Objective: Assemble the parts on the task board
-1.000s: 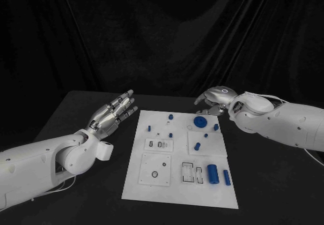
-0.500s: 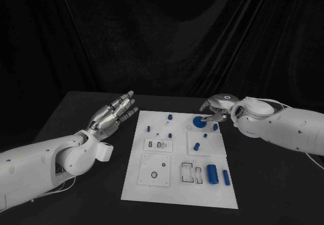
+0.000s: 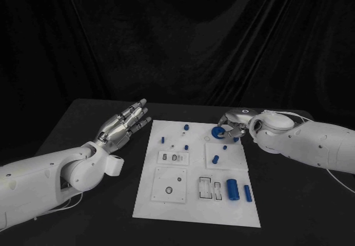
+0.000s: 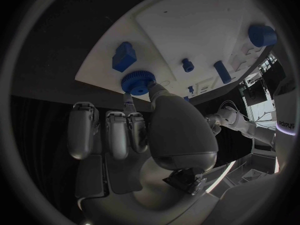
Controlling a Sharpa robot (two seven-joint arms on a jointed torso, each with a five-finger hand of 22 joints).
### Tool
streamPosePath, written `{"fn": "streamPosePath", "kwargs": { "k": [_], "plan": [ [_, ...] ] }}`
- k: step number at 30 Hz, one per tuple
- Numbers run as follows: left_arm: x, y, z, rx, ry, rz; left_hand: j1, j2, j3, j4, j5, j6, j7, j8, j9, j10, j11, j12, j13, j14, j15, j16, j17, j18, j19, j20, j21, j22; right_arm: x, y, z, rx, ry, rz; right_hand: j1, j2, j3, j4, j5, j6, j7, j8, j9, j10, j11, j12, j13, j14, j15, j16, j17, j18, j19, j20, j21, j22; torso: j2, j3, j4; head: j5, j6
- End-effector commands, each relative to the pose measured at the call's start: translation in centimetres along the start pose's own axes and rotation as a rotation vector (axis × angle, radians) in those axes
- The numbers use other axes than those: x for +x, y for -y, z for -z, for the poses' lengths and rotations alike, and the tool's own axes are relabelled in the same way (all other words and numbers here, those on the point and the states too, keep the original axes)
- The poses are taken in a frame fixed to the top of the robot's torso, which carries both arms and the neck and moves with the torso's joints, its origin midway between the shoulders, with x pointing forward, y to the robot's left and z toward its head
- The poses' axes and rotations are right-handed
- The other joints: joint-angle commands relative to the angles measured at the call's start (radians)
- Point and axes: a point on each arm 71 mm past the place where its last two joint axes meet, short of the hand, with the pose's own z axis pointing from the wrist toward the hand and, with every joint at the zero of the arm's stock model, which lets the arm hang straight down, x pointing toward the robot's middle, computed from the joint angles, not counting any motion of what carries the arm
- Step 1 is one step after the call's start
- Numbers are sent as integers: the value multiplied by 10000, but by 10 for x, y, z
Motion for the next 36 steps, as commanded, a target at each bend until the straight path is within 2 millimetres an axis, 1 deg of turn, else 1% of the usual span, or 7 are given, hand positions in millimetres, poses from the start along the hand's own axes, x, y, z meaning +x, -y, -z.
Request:
{"fn": "streamPosePath", "kwargs": {
  "k": [1, 8, 13, 16, 18, 26, 36],
  "plan": [
    [2, 0, 0, 86, -177, 130, 100, 26, 40, -5, 58, 54, -21, 47, 11, -17, 40, -35, -12, -4, 92, -36, -13, 176, 3, 21, -50, -10, 7, 2, 0, 221, -218, -9, 170, -6, 23, -105, 56, 117, -15, 88, 75, 1026, 69, 34, 2629, 1048, 41, 26, 2629, -174, 11, 7, -26, 1071, -6, -5, 8, 13, -14],
    [2, -1, 0, 54, -193, 147, 109, 25, 44, -6, 61, 42, -24, 46, 9, -17, 36, -35, -12, -4, 109, -36, -13, 176, 2, 22, -51, -11, 11, -1, 0, 93, -240, 146, 355, 22, 61, -339, 327, 261, -65, 530, 492, 1026, 26, 34, 2629, 1048, 6, 26, 2629, -163, -25, -20, -66, 1080, -5, 4, 3, 1, -26],
    [2, -2, -1, 33, -215, 167, 112, 28, 47, -6, 63, 26, -25, 43, 6, -17, 34, -35, -12, -4, 115, -36, -13, 176, 2, 23, -51, -11, 13, -2, 0, -57, -228, 244, 393, 83, 73, -510, 1003, 191, -120, 1029, 991, 1026, -27, 34, 2629, 1048, -32, 26, 2629, -163, -23, -58, -79, 1117, -14, 15, 5, -17, -27],
    [2, -2, -1, 15, -224, 174, 112, 28, 47, -6, 63, 26, -25, 43, 6, -17, 34, -35, -12, -4, 115, -36, -13, 176, 2, 23, -51, -11, 13, -3, 0, -157, -215, 262, 566, 196, 212, -807, 2712, 445, -226, 1851, 1676, 1026, -132, 34, 2629, 1048, -118, 26, 2629, -156, -26, -157, -96, 1141, -19, 12, -5, -5, -32],
    [2, -2, -1, 3, -228, 178, 112, 28, 47, -6, 63, 26, -25, 43, 6, -17, 34, -35, -12, -4, 115, -36, -13, 176, 2, 23, -51, -11, 13, -3, 0, -208, -202, 263, 647, 232, 345, -965, 3367, 266, -215, 2191, 2039, 1026, -120, 34, 2629, 1048, -106, 26, 2629, -154, -42, -162, -127, 1139, -21, 9, -11, 6, -38],
    [1, -2, 0, -31, -223, 187, 121, 36, 56, 0, 67, 14, -30, 40, 4, -17, 30, -35, -12, -4, 131, -36, -13, 175, 2, 25, -51, -11, 10, -9, 4, -537, 160, 132, 678, 214, 586, -1204, 3538, -108, -170, 2835, 2745, 1026, -84, 34, 2629, 1048, -100, 26, 2629, -158, -30, -127, -155, 1174, -23, -2, -4, 45, -41],
    [1, -3, 0, -80, -254, 204, 125, 38, 59, 0, 72, 12, -31, 40, 3, -17, 30, -35, -12, -4, 136, -36, -13, 175, 5, 26, -47, -8, -14, -38, 0, -1337, 735, -327, 558, 192, 647, -1162, 3572, -119, -126, 3034, 2942, 1026, -54, 34, 2629, 1048, -83, 26, 2629, -183, 55, -114, -82, 1256, -16, -5, -7, 48, -57]
  ]
}}
